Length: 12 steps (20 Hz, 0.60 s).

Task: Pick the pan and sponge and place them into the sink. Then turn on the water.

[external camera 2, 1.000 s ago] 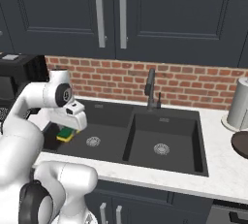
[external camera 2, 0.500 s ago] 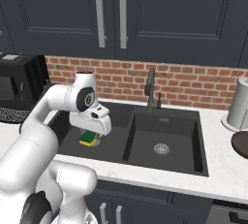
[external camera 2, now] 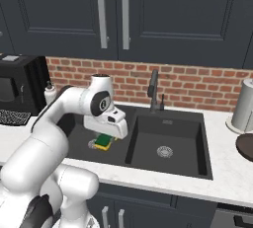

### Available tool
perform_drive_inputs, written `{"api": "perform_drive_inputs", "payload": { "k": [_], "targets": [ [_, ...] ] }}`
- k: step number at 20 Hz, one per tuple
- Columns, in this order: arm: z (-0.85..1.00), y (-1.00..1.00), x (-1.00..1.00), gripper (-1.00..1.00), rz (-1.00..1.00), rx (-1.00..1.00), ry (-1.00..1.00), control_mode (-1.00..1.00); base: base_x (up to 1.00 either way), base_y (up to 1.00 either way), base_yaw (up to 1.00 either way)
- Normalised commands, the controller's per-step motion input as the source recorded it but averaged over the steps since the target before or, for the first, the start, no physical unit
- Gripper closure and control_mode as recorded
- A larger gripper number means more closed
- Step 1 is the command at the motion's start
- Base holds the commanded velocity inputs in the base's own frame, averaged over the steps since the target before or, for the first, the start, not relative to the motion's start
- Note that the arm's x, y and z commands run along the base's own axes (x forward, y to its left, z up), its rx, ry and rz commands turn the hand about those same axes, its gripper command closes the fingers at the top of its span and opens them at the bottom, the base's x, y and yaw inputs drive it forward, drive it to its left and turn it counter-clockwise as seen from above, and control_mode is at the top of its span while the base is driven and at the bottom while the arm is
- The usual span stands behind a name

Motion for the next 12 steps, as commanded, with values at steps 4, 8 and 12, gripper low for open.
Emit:
{"api": "perform_drive_inputs", "payload": {
  "k": [4,8,12],
  "targets": [
    [0.00,-0.25,0.29,1.00,0.00,0.00,0.00,-1.00,0.00,0.00,0.00],
    [0.00,-0.56,0.34,1.00,0.00,0.00,0.00,-1.00,0.00,0.00,0.00],
    [0.00,-0.75,0.35,1.00,0.00,0.00,0.00,-1.00,0.00,0.00,0.00]
  ]
}}
